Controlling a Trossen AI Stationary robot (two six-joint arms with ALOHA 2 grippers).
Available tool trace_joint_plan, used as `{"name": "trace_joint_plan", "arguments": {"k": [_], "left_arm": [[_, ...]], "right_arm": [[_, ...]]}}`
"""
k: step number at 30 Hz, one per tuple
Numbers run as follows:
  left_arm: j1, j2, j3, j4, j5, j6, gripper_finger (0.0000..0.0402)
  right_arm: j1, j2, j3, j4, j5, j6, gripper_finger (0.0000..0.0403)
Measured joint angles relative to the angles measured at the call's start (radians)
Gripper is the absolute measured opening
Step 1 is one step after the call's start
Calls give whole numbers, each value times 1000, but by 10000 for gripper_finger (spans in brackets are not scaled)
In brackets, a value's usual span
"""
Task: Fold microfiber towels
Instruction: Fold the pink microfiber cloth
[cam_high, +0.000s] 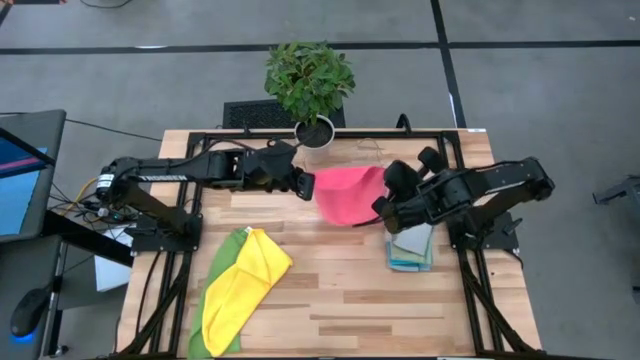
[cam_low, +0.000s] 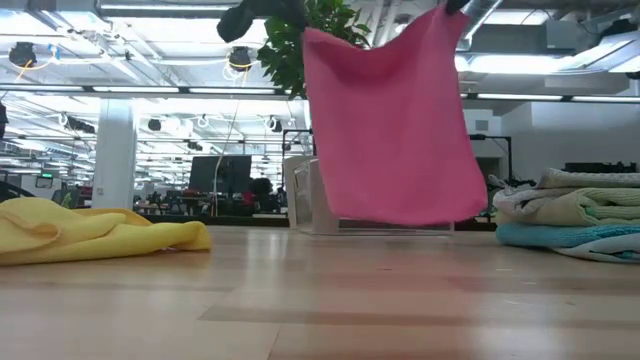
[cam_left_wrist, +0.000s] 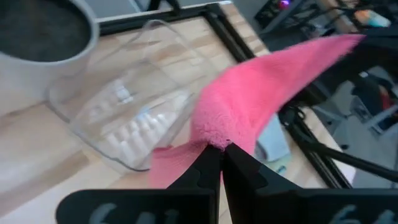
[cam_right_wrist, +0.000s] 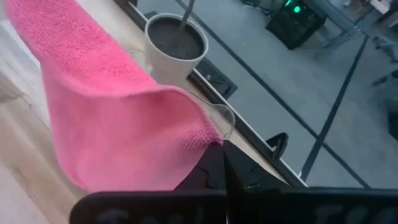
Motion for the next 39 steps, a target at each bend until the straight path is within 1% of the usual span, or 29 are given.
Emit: {"name": "trace_joint_plan", "arguments": {"k": [3,7,11,14,16,18,21,25,27,29,32,34,36,39], "left_arm": [[13,0,0,-49,5,-52,0],[-21,0,0,-77,23,-63,0],[-105,3,0,-150,28,-69,0],[-194,21,-9,-195,34,-118,0],[-264,44,-28,-161,35,-159,0],[-333,74,-49,-172,35,-213,0],[-430,154,-50,-158,41,-269,0],[-530,271,-50,-109,80,-335,0],[-571,326,-50,-76,114,-378,0],[-611,375,-50,-7,144,-423,0],[-665,439,-50,97,170,-491,0],[-699,463,-50,140,175,-542,0],[-718,480,-49,167,168,-584,0],[-731,483,-48,138,152,-611,0]], "right_arm": [[-1,-16,0,0,-4,0,5],[53,-15,0,0,-21,38,5],[161,-11,-21,4,-46,161,5],[273,-10,-73,33,-83,324,5],[354,-10,-125,95,-103,429,5],[436,-9,-182,176,-116,508,5],[539,-9,-286,355,-143,605,5],[629,-9,-426,635,-156,629,5],[656,-9,-484,767,-182,636,5],[676,-9,-537,873,-220,646,5],[698,-2,-588,984,-256,674,5],[701,21,-598,989,-277,718,5],[698,42,-600,956,-320,753,6],[660,75,-599,921,-404,757,6]]}}
